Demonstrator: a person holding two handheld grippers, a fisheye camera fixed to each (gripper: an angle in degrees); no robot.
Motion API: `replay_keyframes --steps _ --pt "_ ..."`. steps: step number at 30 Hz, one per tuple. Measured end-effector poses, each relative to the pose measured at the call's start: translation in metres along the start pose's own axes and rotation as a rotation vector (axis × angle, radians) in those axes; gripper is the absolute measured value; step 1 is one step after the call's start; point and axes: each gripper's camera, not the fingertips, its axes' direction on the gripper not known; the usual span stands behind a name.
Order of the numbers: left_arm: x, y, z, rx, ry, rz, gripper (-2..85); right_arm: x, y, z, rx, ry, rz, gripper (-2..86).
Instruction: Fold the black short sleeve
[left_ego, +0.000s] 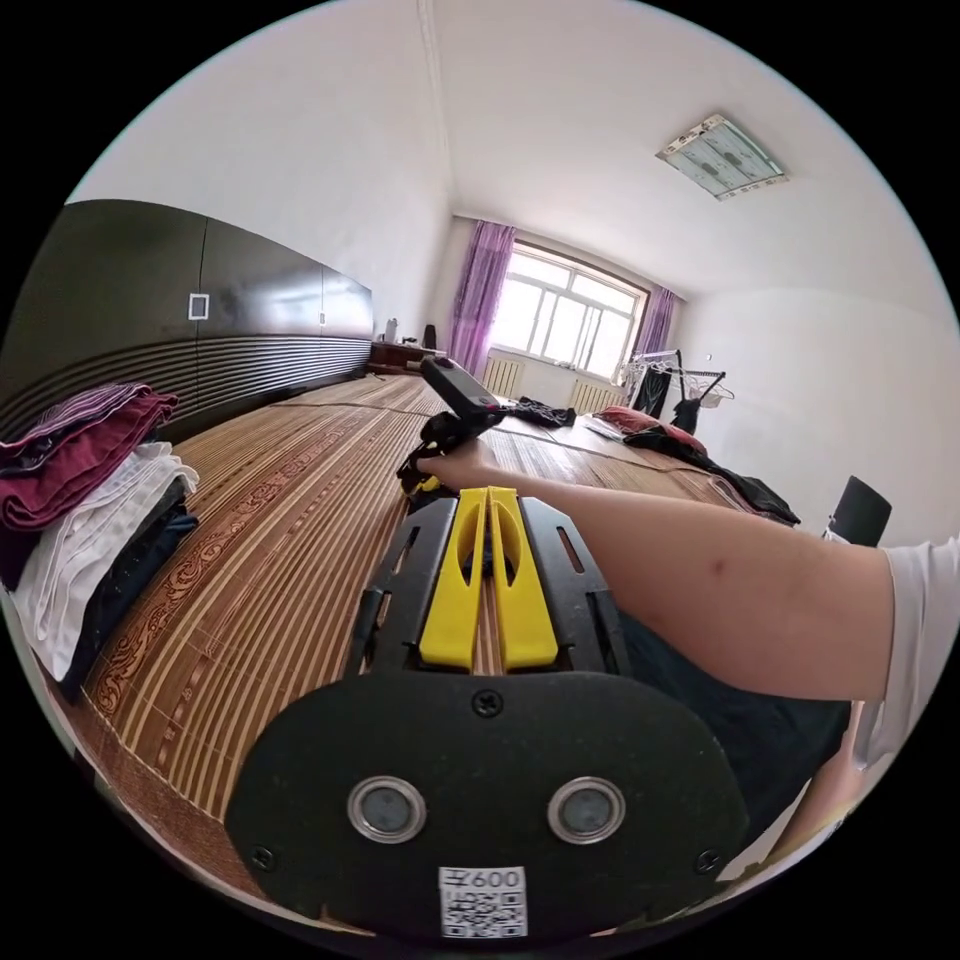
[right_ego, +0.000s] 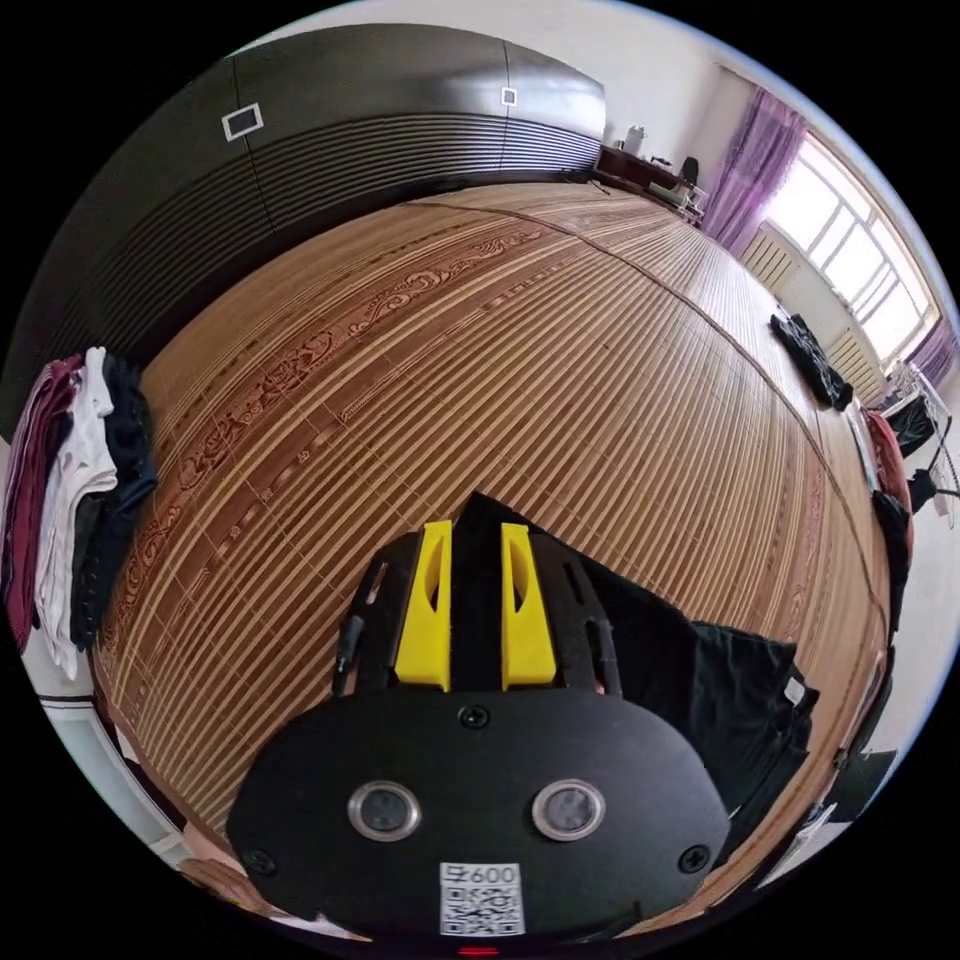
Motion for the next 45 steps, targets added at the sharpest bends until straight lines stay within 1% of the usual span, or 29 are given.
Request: replay_keyframes --steps 3,6,9,12,14,16,19,23,27,30,32,34,36,39,41,43,45 --pt "0.012 0.0 -0.001 -0.001 -0.018 0.03 0.2 -0.004 -0.016 -0.002 -0.039 0.015 -0.059 1.6" --pt "0.021 0.001 -0.002 0.001 -0.045 0.045 0.4 -0.001 -0.017 -0.015 -0.013 0.023 -0.083 -0.4" --pt "0.028 0.001 -0.005 0.013 -0.058 0.057 0.6 0.026 -0.013 -0.046 0.021 -0.061 -0.07 -0.7" --pt "0.033 0.003 -0.009 0.035 -0.08 0.049 1.3 0.076 0.004 -0.105 0.106 -0.2 -0.059 -0.8" --pt "0.035 0.002 -0.014 0.049 -0.08 0.05 2.9 0.131 0.029 -0.165 0.201 -0.39 -0.05 -0.8" --pt "0.034 0.001 -0.019 0.064 -0.095 0.038 4.3 0.171 0.055 -0.216 0.291 -0.485 -0.061 -0.7" --pt "0.027 0.003 -0.024 0.086 -0.094 -0.01 7.0 0.231 0.098 -0.292 0.388 -0.522 -0.085 -0.8" --pt "0.018 0.003 -0.022 0.067 -0.057 -0.061 8.3 0.304 0.15 -0.357 0.41 -0.551 -0.062 -0.9" --pt "0.021 0.002 -0.019 0.059 -0.033 -0.069 9.1 0.349 0.189 -0.376 0.404 -0.567 -0.047 -0.9" --pt "0.03 0.002 -0.017 0.059 -0.023 -0.053 9.8 0.379 0.21 -0.37 0.39 -0.57 0.024 -0.8" --pt "0.039 0.001 -0.01 0.043 0.001 -0.025 11.1 0.397 0.214 -0.357 0.365 -0.575 0.112 -0.6" --pt "0.044 0.001 -0.002 0.012 0.017 -0.019 11.9 0.406 0.212 -0.35 0.343 -0.57 0.185 -0.3" --pt "0.049 0.0 0.004 -0.015 0.024 -0.012 12.2 0.412 0.207 -0.353 0.316 -0.519 0.266 0.4" --pt "0.057 -0.002 0.01 -0.043 0.012 0.006 12.6 0.4 0.194 -0.396 0.352 -0.337 0.287 4.9" --pt "0.059 -0.006 0.011 -0.05 0.025 0.003 12.6 0.37 0.171 -0.44 0.415 -0.249 0.239 8.3" --pt "0.059 -0.007 0.011 -0.047 0.035 -0.006 12.6 0.342 0.14 -0.463 0.422 -0.278 0.192 9.8" --pt "0.061 -0.008 0.013 -0.059 0.041 -0.01 12.7 0.311 0.102 -0.474 0.392 -0.375 0.135 10.1"
